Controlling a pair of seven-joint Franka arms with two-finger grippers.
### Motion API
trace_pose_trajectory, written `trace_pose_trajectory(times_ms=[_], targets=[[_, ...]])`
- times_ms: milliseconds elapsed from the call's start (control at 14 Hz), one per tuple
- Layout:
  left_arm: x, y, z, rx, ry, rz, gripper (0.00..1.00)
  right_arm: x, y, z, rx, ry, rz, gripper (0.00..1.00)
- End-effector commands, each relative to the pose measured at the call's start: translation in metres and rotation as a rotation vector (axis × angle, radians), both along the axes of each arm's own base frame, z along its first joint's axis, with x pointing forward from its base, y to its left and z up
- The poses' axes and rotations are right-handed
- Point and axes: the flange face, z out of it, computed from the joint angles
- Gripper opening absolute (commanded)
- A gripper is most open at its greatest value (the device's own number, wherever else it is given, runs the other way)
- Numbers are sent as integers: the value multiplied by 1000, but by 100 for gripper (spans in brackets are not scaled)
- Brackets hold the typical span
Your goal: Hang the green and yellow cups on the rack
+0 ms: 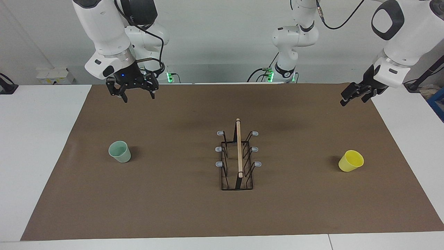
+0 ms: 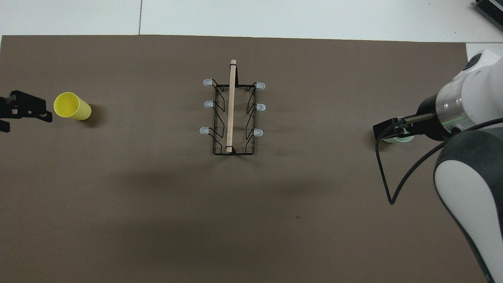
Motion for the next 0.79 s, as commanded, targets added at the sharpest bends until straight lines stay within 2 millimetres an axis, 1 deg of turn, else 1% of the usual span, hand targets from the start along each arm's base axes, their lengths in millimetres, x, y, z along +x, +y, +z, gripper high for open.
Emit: trace_pose_trajectory(times_ms=[0,71,143,214,286,357,500,571,643,714], targets=[[24,8,-9,-53,17,122,100,-4,-3,-14,-11,5,-3,100],[32,18,-15,-68,23,177,100,-3,-3,-16,-16,3,15,100],[39,21,-20,-66,26,196,100,-2,-4,-17,-23,-2,38,100],[47,27,-31,-59,36,217,99,0,-2,-20,-43,-16,65,100],[53,39,-39,-50,43,277,99,2,-2,-26,-63,-31,83,100],[56,51,-44,-41,38,329,98,5,-3,-37,-69,-36,94,100],[66,59,-62,-30,58,390,98,6,-4,-66,-99,-54,124,100],[73,70,-66,-24,56,440,98,7,-7,-79,-128,-52,161,100],[81,75,-72,-21,59,475,98,10,-6,-92,-152,-37,194,100],[88,80,-81,-36,68,517,98,16,-2,-113,-189,-6,226,100]])
